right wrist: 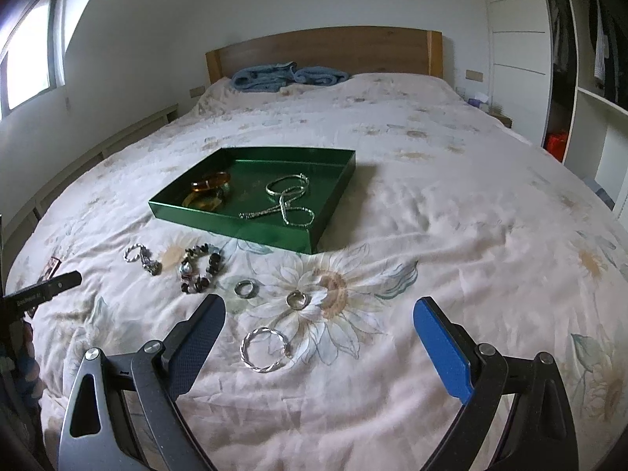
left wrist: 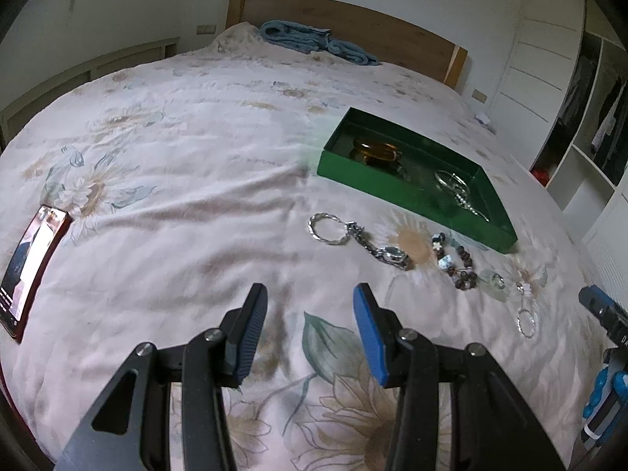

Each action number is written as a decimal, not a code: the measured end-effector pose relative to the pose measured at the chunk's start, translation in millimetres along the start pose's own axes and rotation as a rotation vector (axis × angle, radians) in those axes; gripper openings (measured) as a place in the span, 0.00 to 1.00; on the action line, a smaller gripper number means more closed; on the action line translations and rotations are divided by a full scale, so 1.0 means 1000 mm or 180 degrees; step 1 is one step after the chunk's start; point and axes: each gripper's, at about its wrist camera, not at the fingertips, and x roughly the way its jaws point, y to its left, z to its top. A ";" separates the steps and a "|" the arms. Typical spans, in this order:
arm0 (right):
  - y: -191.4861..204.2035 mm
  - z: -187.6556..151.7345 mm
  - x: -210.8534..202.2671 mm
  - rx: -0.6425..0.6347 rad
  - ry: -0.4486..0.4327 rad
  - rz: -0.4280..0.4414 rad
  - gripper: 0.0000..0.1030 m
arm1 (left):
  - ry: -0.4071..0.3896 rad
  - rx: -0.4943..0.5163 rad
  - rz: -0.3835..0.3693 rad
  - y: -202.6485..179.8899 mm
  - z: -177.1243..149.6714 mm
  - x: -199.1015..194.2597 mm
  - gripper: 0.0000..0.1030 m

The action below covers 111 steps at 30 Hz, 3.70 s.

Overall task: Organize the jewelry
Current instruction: 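Lower the left tool toward the watch while the right tool approaches the twisted silver hoop, then grasp the watch with the left tool while the right tool grasps the twisted silver hoop, then carry both pieces into the green tray and open both tools to release them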

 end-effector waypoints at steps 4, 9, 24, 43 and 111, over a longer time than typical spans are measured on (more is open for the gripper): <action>0.001 -0.003 0.005 -0.0061 0.0058 0.0078 0.84 | 0.0016 -0.0055 -0.0064 0.006 0.000 0.005 0.42; 0.006 -0.008 0.012 -0.0188 0.0133 0.0167 0.79 | 0.0068 -0.0056 -0.0270 0.007 -0.002 0.014 0.42; 0.030 -0.024 0.039 -0.0468 0.0432 0.0526 0.77 | 0.0474 0.0310 -0.0623 -0.057 0.015 0.075 0.42; 0.032 -0.036 0.076 -0.0514 0.0709 0.0626 0.52 | 0.0498 0.0369 -0.0637 -0.074 0.030 0.122 0.37; 0.033 0.113 0.224 -0.0666 0.0510 0.0266 0.40 | 0.0456 0.0731 -0.0691 -0.147 0.117 0.204 0.22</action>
